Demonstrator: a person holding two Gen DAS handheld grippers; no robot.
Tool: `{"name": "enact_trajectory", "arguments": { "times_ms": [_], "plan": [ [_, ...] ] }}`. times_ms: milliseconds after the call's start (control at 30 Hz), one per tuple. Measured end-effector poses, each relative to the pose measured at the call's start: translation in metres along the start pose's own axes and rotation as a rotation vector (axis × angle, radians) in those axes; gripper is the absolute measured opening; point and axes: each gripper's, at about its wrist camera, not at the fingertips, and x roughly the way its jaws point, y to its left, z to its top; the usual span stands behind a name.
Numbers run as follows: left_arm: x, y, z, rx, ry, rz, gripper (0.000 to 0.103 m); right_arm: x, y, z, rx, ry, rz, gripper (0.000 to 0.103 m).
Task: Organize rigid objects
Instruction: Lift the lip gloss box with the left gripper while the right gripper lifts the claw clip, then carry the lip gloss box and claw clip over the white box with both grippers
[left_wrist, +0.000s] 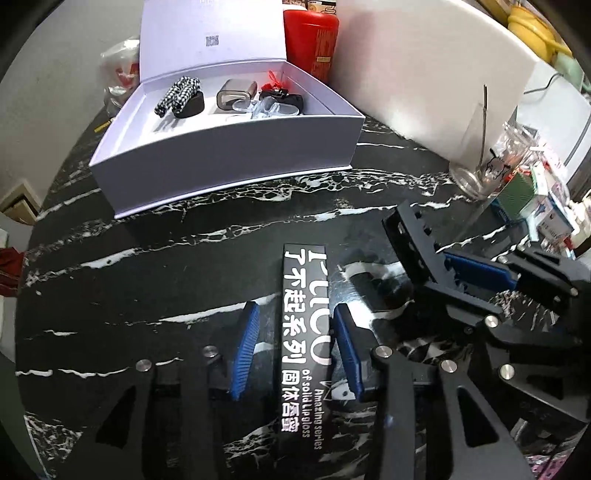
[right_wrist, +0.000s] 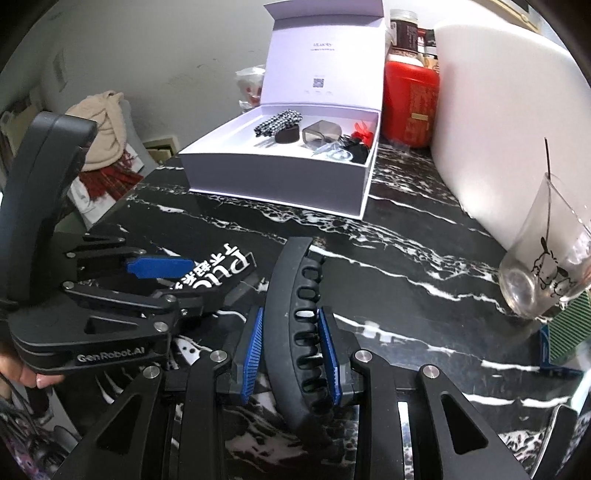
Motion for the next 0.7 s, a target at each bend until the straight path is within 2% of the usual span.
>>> {"name": "enact_trajectory", "arguments": {
  "times_ms": [267,300,333,700],
  "plan": [
    [-0.001,0.006,-0.001,-0.039,-0.035,-0.038,0.041,0.005,-0.008,-0.006,0.028,0.023,0.004,0.030],
    [-0.001,0.006,-0.001,-0.041,-0.038,-0.042,0.031,0.005,-0.009,-0.007,0.031,0.025,0.002,0.030],
    [-0.001,0.006,-0.001,-0.041,-0.039,-0.041,0.026,0.006,-0.009,-0.008,0.034,0.027,0.002,0.030],
    [-0.014,-0.001,0.006,0.001,-0.089,-0.008,0.026,0.005,-0.010,-0.006,0.034,0.017,0.006,0.030]
  ]
}}
